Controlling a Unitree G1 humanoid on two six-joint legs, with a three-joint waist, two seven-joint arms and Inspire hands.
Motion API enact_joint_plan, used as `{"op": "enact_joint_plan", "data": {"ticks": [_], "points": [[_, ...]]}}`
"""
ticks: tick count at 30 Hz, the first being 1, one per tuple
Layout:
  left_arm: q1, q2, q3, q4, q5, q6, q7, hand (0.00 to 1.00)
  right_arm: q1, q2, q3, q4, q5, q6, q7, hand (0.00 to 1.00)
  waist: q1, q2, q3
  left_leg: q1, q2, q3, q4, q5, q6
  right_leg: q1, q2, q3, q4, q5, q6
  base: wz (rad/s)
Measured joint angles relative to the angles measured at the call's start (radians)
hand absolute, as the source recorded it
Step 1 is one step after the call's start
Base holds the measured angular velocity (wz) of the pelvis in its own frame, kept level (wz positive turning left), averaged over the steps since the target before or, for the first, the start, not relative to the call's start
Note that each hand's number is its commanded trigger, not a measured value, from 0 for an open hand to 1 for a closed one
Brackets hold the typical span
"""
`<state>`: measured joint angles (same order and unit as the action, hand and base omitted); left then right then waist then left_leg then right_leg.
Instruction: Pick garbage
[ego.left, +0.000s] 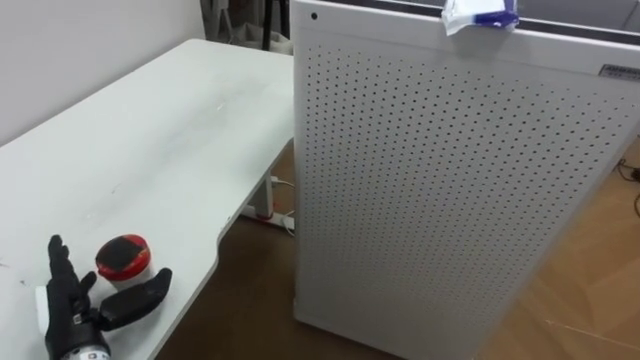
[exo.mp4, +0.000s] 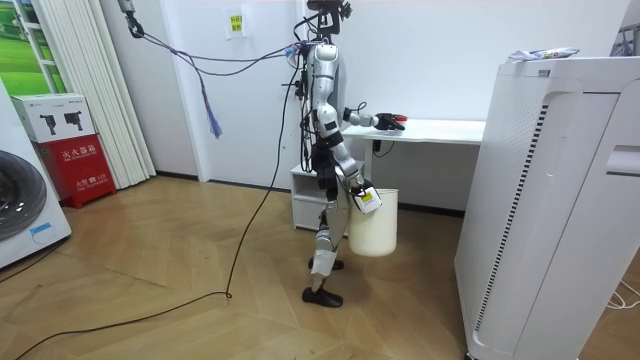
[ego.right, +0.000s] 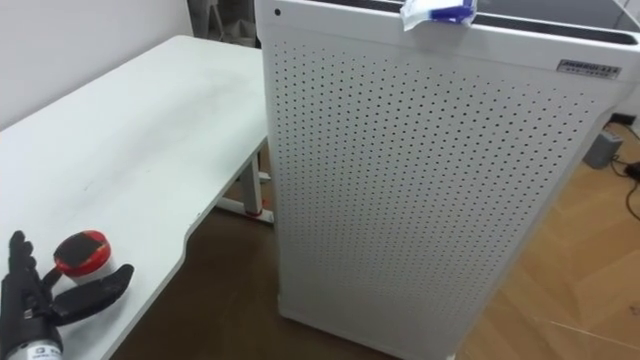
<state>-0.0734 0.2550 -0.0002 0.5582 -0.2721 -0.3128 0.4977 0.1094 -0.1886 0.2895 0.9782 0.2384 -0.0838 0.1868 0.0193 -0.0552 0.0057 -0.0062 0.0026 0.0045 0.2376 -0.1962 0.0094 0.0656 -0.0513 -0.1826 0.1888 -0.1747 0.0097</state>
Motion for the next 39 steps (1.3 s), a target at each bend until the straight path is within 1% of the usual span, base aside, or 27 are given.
{"op": "enact_joint_plan", "data": {"ticks": [4, 8, 9, 10, 11, 18, 20, 22, 25, 29, 35, 36, 37, 38, 39], "points": [[-0.021, 0.001, 0.0, 0.023, -0.011, 0.001, 0.0, 0.0, 0.001, 0.0, 0.0, 0.0, -0.002, 0.0, -0.001, 1.0, 0.0, -0.001, 0.0, 0.0, 0.0, 0.0, -0.002, 0.0, 0.0, 0.0, 0.0, 0.001, 0.0, 0.0, 0.0, 0.0], [-0.029, 0.001, 0.001, 0.031, -0.011, 0.001, 0.0, 0.0, 0.0, 0.0, -0.001, -0.001, -0.006, 0.007, -0.001, 1.0, 0.0, 0.0, 0.0, -0.001, 0.0, 0.0, -0.002, 0.0, 0.0, -0.001, 0.0, -0.002, 0.0, 0.0, 0.0, 0.0], [-0.035, 0.001, 0.001, 0.037, -0.011, 0.002, 0.0, 0.35, 0.0, 0.0, -0.002, -0.001, -0.007, 0.011, -0.001, 1.0, 0.0, 0.0, 0.0, -0.002, 0.0, -0.001, -0.002, 0.0, 0.0, 0.0, 0.0, -0.007, 0.0, 0.0, 0.0, 0.0], [-0.045, 0.001, 0.001, 0.047, -0.011, 0.002, 0.0, 0.54, 0.0, 0.0, -0.004, -0.001, -0.007, 0.011, -0.001, 1.0, 0.0, 0.0, -0.0001, -0.003, 0.0, -0.002, -0.002, 0.0, 0.0, 0.0, 0.0, -0.008, 0.0, 0.0, 0.0, 0.03], [-0.048, 0.001, 0.001, 0.052, -0.011, 0.002, 0.0, 1.0, 0.0, 0.0, -0.004, -0.001, -0.007, 0.012, -0.001, 1.0, 0.0, 0.0, -0.0001, -0.003, 0.0, -0.002, -0.002, 0.0, 0.0, 0.0, 0.0, -0.009, 0.0, 0.0, 0.0, 0.0], [-0.085, 0.001, 0.007, 0.086, -0.032, 0.008, 0.0, 1.0, 0.001, 0.0, -0.005, -0.003, -0.006, 0.012, -0.002, 1.0, -0.003, 0.0, -0.0003, -0.002, 0.0, -0.002, 0.002, 0.0, 0.0, 0.0, 0.0, -0.009, 0.0, 0.0, 0.0, 0.0], [-0.09, 0.001, 0.032, 0.092, -0.032, 0.009, 0.001, 1.0, 0.003, 0.0, -0.005, -0.009, -0.006, 0.012, -0.002, 1.0, -0.008, 0.0, -0.0004, -0.003, 0.0, -0.002, 0.002, 0.0, 0.0, -0.001, 0.0, -0.009, 0.0, 0.0, 0.0, 0.0], [-0.099, 0.005, 0.062, 0.1, -0.033, 0.017, 0.002, 1.0, 0.002, 0.0, -0.006, -0.013, -0.005, 0.011, -0.002, 1.0, -0.013, -0.001, -0.0015, -0.01, 0.0, 0.0, 0.005, 0.0, 0.0, -0.013, 0.0, -0.007, 0.002, 0.001, -0.001, 0.0], [-0.111, 0.009, 0.076, 0.109, -0.043, 0.025, 0.014, 1.0, 0.003, -0.001, -0.006, -0.013, -0.004, 0.011, -0.004, 1.0, -0.016, -0.001, -0.0014, -0.018, -0.001, 0.0, 0.011, 0.0, 0.0, -0.018, -0.002, -0.007, 0.0, 0.002, 0.0, 0.0], [-0.113, 0.009, 0.075, 0.109, -0.053, 0.03, 0.02, 1.0, 0.0, -0.001, -0.006, -0.013, -0.005, 0.011, -0.004, 1.0, -0.016, 0.001, -0.0004, -0.02, -0.001, 0.001, 0.01, -0.001, 0.001, -0.02, -0.002, -0.007, -0.003, 0.002, 0.001, 0.0], [-0.123, 0.009, 0.071, 0.128, -0.052, 0.03, 0.009, 1.0, -0.006, -0.002, -0.006, -0.012, -0.004, 0.011, -0.004, 1.0, -0.017, 0.008, 0.0047, -0.017, -0.001, 0.002, 0.006, -0.001, 0.001, -0.017, -0.002, -0.005, -0.003, 0.002, 0.001, 0.0], [-0.124, 0.009, 0.062, 0.129, -0.051, 0.03, 0.006, 1.0, -0.008, -0.002, -0.006, -0.012, -0.005, 0.011, -0.003, 1.0, -0.018, 0.01, 0.0063, -0.018, -0.001, 0.003, 0.006, -0.001, 0.001, -0.017, -0.002, -0.004, -0.003, 0.002, 0.001, -0.04], [-0.125, 0.009, 0.05, 0.13, -0.052, 0.03, -0.003, 1.0, -0.011, -0.003, -0.006, -0.012, -0.005, 0.011, -0.001, 1.0, -0.018, 0.015, 0.0101, -0.02, 0.0, 0.006, 0.006, -0.001, 0.001, -0.018, -0.001, -0.003, -0.002, 0.002, 0.001, -0.04], [-0.126, 0.009, 0.042, 0.13, -0.052, 0.03, -0.006, 1.0, -0.013, -0.005, -0.006, -0.012, -0.005, 0.011, -0.001, 1.0, -0.018, 0.017, 0.0114, -0.021, 0.0, 0.007, 0.004, -0.001, 0.001, -0.019, -0.001, -0.002, -0.002, 0.002, 0.001, -0.06], [-0.126, 0.008, 0.027, 0.13, -0.052, 0.027, -0.017, 1.0, -0.013, -0.007, -0.006, -0.012, -0.005, 0.011, -0.001, 1.0, -0.018, 0.021, 0.0099, -0.027, 0.001, 0.008, 0.0, -0.001, 0.001, -0.029, -0.001, 0.003, 0.002, 0.002, 0.001, -0.04]]}}
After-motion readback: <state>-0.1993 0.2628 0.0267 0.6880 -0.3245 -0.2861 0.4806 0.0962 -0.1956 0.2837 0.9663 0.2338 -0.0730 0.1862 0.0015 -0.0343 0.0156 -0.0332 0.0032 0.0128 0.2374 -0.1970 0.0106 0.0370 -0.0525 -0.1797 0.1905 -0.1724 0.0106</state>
